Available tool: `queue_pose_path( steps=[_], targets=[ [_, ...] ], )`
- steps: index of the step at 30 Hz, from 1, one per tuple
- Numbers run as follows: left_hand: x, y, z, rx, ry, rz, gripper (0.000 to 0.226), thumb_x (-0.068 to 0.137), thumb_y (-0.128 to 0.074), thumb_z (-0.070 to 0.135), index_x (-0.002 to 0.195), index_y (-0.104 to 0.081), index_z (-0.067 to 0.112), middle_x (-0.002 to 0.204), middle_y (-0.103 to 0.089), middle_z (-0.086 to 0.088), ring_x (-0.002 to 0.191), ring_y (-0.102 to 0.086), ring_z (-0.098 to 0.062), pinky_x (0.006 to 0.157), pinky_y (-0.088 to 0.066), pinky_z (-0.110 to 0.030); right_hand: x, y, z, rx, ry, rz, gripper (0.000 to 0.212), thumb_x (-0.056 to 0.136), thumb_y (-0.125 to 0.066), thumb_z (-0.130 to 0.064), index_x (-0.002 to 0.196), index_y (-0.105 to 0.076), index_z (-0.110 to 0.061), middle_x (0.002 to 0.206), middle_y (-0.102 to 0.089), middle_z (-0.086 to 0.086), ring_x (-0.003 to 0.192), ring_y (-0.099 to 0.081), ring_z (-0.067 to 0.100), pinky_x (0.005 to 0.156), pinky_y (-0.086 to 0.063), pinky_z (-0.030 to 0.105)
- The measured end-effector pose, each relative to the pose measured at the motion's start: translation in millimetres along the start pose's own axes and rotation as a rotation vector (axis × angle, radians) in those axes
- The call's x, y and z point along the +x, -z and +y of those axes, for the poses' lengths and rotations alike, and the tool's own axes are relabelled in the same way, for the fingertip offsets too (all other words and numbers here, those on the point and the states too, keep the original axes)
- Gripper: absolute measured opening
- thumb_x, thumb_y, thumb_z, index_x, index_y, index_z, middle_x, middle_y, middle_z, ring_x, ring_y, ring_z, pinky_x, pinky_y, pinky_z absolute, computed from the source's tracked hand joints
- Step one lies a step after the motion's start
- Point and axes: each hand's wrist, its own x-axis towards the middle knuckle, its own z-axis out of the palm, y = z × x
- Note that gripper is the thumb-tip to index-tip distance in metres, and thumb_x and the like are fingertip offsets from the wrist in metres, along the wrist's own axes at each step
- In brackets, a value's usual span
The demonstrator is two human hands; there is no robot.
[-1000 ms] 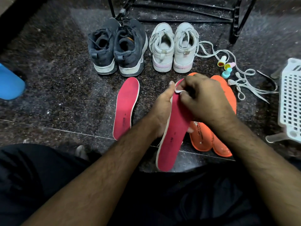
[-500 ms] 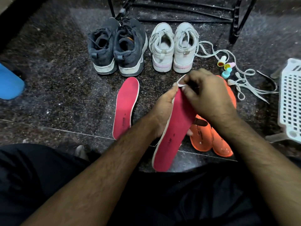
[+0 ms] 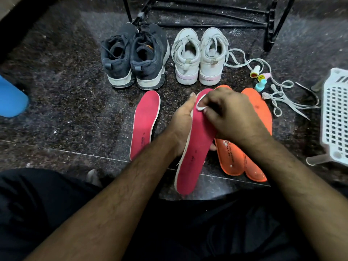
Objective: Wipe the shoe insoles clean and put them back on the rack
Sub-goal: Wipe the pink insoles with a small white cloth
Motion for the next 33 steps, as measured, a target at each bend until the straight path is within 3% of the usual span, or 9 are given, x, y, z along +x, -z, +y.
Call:
queue_pose_path(
  steps=[3, 5, 9, 13, 16, 19, 25, 30, 33],
  targets=[
    [1.0, 3.8, 3.0, -0.072, -0.069, 0.109, 0.076, 0.098, -0.022, 0.071, 0.082, -0.072, 0.015, 0.071, -0.068, -0.009, 0.058, -0.061, -0.028, 0.059, -0.051, -0.037, -7.2, 0.7, -7.0, 0.028, 0.086, -0.245, 0.023, 0.076, -0.065, -0.001, 0.085, -0.072, -0.021, 0.08, -0.059, -0.007, 0.073, -0.056, 0.011, 0.069, -0.034, 0.009],
    [3.2, 5.2, 3.6, -0.094, -0.097, 0.131, 0.075, 0.098, -0.021, 0.072, 0.088, -0.07, 0.015, 0.073, -0.066, -0.009, 0.061, -0.061, -0.028, 0.06, -0.051, -0.037, -11.3, 5.5, -2.7, 0.001, 0.021, -0.286, 0.025, 0.075, -0.066, 0.002, 0.083, -0.073, -0.021, 0.077, -0.057, -0.009, 0.069, -0.057, 0.01, 0.068, -0.033, 0.003],
    [3.2, -0.6, -2.9, 0.003, -0.013, 0.004, 0.072, 0.097, -0.017, 0.072, 0.114, -0.061, 0.017, 0.079, -0.072, -0.009, 0.059, -0.07, -0.032, 0.04, -0.054, -0.043, -7.1, 6.8, 12.0, -0.113, -0.175, -0.001, 0.022, 0.078, -0.064, -0.002, 0.09, -0.074, -0.018, 0.088, -0.061, 0.007, 0.084, -0.061, 0.028, 0.077, -0.044, 0.032],
    [-3.2, -7.8, -6.6, 0.026, 0.01, -0.083, 0.07, 0.098, -0.013, 0.07, 0.111, -0.059, 0.019, 0.078, -0.075, -0.005, 0.058, -0.071, -0.028, 0.038, -0.053, -0.042, 5.1, -0.5, 6.3, -0.045, -0.134, 0.125, 0.02, 0.081, -0.063, -0.007, 0.096, -0.072, -0.016, 0.088, -0.056, 0.001, 0.088, -0.06, 0.026, 0.076, -0.037, 0.027],
    [-1.4, -1.1, -0.4, -0.038, -0.029, 0.017, 0.071, 0.098, -0.015, 0.071, 0.101, -0.062, 0.018, 0.07, -0.072, -0.006, 0.051, -0.067, -0.026, 0.039, -0.053, -0.041, 0.8, -5.3, -4.8, 0.014, 0.017, -0.028, 0.02, 0.078, -0.065, -0.004, 0.091, -0.072, -0.017, 0.085, -0.058, -0.004, 0.082, -0.061, 0.02, 0.073, -0.035, 0.018],
    [4.9, 5.8, 2.6, -0.041, -0.074, 0.09, 0.075, 0.096, -0.017, 0.074, 0.099, -0.066, 0.017, 0.069, -0.068, -0.009, 0.049, -0.065, -0.028, 0.041, -0.053, -0.04, -6.6, 0.1, -2.4, 0.044, -0.033, -0.163, 0.022, 0.076, -0.066, -0.001, 0.084, -0.074, -0.02, 0.081, -0.059, -0.004, 0.074, -0.061, 0.017, 0.07, -0.033, 0.011],
    [3.5, -3.2, -6.9, 0.025, 0.008, -0.071, 0.072, 0.096, -0.018, 0.073, 0.121, -0.06, 0.021, 0.091, -0.071, -0.008, 0.068, -0.071, -0.035, 0.041, -0.054, -0.042, 5.1, 6.7, 15.6, -0.083, -0.198, 0.136, 0.021, 0.08, -0.063, -0.007, 0.094, -0.074, -0.017, 0.086, -0.054, 0.0, 0.085, -0.06, 0.027, 0.075, -0.038, 0.026],
    [3.3, 3.2, 2.3, -0.16, -0.116, 0.121, 0.064, 0.1, -0.025, 0.066, 0.09, -0.064, 0.016, 0.071, -0.069, -0.007, 0.059, -0.066, -0.024, 0.059, -0.055, -0.033, -2.3, -9.2, -8.6, 0.032, 0.063, -0.165, 0.021, 0.075, -0.065, -0.005, 0.086, -0.075, -0.02, 0.085, -0.066, 0.003, 0.081, -0.064, 0.022, 0.076, -0.04, 0.022],
    [8.0, 8.7, 4.4, -0.241, -0.204, 0.178, 0.061, 0.101, -0.028, 0.064, 0.085, -0.06, 0.015, 0.077, -0.061, -0.007, 0.064, -0.059, -0.022, 0.063, -0.051, -0.03, -7.2, -5.0, -5.8, 0.014, 0.012, -0.266, 0.022, 0.071, -0.067, -0.002, 0.081, -0.076, -0.019, 0.081, -0.066, 0.001, 0.078, -0.065, 0.022, 0.07, -0.034, 0.017]
  ],
)
